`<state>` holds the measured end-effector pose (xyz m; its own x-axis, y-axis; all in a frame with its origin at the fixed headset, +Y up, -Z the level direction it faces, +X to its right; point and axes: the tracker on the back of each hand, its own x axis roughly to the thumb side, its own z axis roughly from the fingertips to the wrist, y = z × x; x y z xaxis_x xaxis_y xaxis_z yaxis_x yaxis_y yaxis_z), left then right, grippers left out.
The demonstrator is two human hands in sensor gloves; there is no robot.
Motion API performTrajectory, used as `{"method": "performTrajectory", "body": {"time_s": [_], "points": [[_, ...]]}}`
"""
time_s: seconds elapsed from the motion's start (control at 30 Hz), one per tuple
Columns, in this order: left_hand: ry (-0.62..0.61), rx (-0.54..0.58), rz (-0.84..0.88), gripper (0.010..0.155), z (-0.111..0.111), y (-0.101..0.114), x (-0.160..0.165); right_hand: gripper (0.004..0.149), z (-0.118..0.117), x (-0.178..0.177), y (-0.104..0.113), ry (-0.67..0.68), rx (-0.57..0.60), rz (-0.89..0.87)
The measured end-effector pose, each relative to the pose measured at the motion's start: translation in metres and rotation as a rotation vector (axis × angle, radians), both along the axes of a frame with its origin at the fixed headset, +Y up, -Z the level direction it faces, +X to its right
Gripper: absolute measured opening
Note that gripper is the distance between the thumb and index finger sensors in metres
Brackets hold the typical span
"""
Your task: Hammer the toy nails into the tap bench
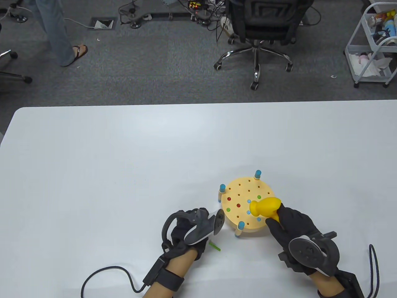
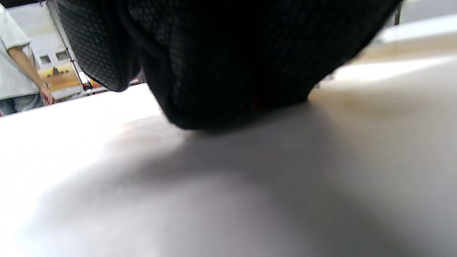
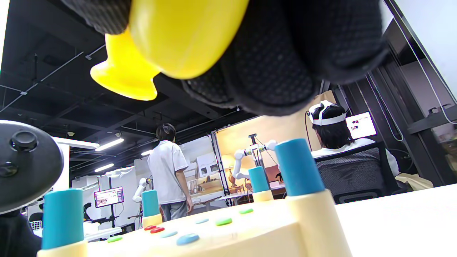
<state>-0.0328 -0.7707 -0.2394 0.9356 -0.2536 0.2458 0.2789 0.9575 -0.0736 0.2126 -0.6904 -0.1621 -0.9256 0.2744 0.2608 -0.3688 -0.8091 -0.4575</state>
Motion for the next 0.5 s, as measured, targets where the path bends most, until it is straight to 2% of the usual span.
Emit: {"method": "performTrajectory", "body": {"time_s": [0.1,0.27,0.37,0.4,0.5], "points": [[0.001,-0.013,-0.041,0.049,-0.001,-0.002,0.004,0.066,0.001,-0.001,0.0,-0.001,0.005,0.005],[-0.004,-0.078,0.076,0.052,-0.006,-0.004,-0.009,0.066,0.002,0.0,0.0,0.0,0.006,-0.005],[0.042,-0.041,0.253,0.073,-0.006,0.002,-0.026,0.066,0.001,0.001,0.0,0.002,0.0,-0.014],[0.045,-0.074,0.278,0.076,-0.007,0.003,-0.03,0.066,0.0,0.002,0.0,0.004,-0.005,-0.022],[0.022,-0.132,0.266,0.07,-0.008,-0.002,-0.037,0.066,-0.001,0.003,0.0,0.007,-0.011,-0.034]]}}
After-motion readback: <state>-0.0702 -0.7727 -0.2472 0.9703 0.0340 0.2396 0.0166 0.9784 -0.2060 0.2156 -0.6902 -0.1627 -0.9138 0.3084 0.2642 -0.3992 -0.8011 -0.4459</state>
